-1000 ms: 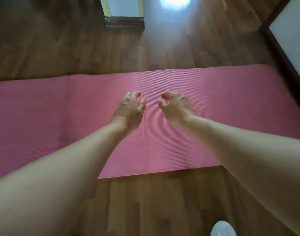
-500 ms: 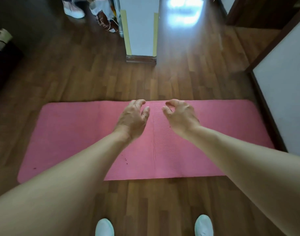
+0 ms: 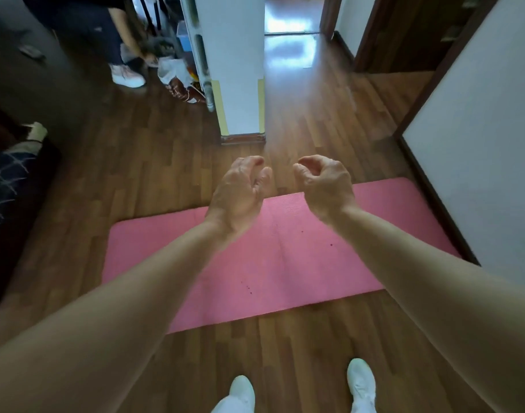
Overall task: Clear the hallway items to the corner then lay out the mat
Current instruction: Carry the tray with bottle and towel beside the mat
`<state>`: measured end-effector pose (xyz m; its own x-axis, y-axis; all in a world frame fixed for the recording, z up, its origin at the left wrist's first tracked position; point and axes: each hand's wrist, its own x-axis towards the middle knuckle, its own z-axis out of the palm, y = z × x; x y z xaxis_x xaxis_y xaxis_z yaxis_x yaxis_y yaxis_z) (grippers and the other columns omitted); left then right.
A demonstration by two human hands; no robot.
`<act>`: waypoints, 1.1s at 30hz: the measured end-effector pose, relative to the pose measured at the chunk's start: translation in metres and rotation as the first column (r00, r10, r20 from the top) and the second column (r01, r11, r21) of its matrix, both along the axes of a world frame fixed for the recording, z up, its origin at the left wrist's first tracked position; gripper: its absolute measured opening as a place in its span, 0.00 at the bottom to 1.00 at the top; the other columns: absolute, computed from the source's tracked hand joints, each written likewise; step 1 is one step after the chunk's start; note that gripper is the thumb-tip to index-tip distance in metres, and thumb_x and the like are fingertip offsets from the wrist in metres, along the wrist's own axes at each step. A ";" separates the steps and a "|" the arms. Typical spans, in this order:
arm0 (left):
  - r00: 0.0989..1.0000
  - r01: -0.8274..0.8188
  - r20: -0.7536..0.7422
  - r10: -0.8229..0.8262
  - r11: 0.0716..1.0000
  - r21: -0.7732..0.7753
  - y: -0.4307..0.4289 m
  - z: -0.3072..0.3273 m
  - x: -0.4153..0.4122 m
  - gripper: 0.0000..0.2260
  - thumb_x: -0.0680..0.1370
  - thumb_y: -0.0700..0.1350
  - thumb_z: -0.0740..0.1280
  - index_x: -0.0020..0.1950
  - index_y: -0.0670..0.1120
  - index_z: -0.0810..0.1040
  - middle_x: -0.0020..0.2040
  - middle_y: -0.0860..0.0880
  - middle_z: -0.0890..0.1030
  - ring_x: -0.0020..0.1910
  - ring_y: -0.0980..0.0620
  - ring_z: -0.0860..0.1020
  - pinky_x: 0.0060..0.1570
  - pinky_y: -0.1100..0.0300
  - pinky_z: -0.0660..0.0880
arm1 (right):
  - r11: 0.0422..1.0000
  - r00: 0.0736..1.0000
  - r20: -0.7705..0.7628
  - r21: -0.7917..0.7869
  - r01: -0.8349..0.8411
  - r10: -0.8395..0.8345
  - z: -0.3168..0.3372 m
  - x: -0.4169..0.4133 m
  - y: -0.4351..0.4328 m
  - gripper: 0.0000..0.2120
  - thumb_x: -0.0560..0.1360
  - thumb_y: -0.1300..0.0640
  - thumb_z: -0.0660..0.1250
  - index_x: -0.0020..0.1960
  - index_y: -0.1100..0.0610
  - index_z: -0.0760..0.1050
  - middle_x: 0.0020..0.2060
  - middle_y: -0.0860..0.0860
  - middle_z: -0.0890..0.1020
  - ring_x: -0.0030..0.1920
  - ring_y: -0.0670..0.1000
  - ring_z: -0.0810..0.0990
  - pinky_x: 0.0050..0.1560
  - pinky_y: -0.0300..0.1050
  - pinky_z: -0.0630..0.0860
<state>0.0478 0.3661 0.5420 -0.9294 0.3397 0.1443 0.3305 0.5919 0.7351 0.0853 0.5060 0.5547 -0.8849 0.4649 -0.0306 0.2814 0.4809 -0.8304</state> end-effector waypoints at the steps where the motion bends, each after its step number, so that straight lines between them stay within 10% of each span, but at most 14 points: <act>1: 1.000 0.009 -0.009 -0.009 1.000 0.014 -0.006 0.010 0.003 0.17 0.81 0.48 0.59 0.66 0.41 0.72 0.64 0.46 0.75 0.61 0.51 0.75 0.60 0.62 0.69 | 1.000 1.000 -0.012 -0.017 0.011 -0.011 0.009 0.003 -0.007 0.15 0.77 0.52 0.64 0.60 0.58 0.78 0.55 0.52 0.82 0.56 0.48 0.79 0.59 0.40 0.73; 11: 0.990 0.023 -0.137 -0.015 0.998 0.052 -0.052 0.073 0.031 0.15 0.81 0.45 0.59 0.64 0.40 0.74 0.61 0.44 0.78 0.59 0.49 0.77 0.54 0.71 0.65 | 0.996 0.992 -0.124 -0.087 -0.020 0.009 0.075 0.020 -0.052 0.15 0.76 0.53 0.65 0.60 0.58 0.77 0.53 0.50 0.82 0.54 0.46 0.79 0.54 0.35 0.73; 15: 0.986 0.070 -0.156 -0.057 0.994 0.079 -0.062 0.078 0.028 0.14 0.81 0.45 0.59 0.64 0.41 0.75 0.61 0.45 0.78 0.60 0.49 0.76 0.60 0.60 0.70 | 0.999 0.986 -0.164 -0.048 0.008 -0.015 0.085 0.030 -0.065 0.13 0.77 0.54 0.65 0.58 0.59 0.78 0.47 0.47 0.80 0.49 0.44 0.78 0.43 0.21 0.70; 18: 0.974 0.144 -0.193 -0.120 0.983 0.114 -0.071 0.080 0.016 0.14 0.80 0.44 0.60 0.62 0.40 0.76 0.59 0.43 0.79 0.58 0.46 0.77 0.60 0.52 0.73 | 0.997 0.980 -0.182 -0.019 0.080 -0.082 0.091 0.034 -0.079 0.14 0.77 0.54 0.65 0.58 0.61 0.78 0.50 0.51 0.82 0.52 0.48 0.80 0.56 0.37 0.76; 33: 0.769 0.634 -0.209 -0.604 0.762 0.129 -0.139 0.127 -0.004 0.12 0.81 0.46 0.58 0.58 0.44 0.77 0.52 0.51 0.78 0.50 0.56 0.74 0.43 0.77 0.65 | 0.778 0.737 -0.249 -0.216 0.590 -0.628 0.124 0.090 -0.195 0.17 0.77 0.46 0.62 0.58 0.56 0.78 0.40 0.42 0.78 0.39 0.40 0.75 0.43 0.35 0.72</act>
<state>0.0437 0.2274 0.6691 -0.4876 0.7869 0.3781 0.6893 0.0813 0.7199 0.1756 0.3107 0.6786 -0.3884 0.9169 0.0915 0.2174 0.1877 -0.9579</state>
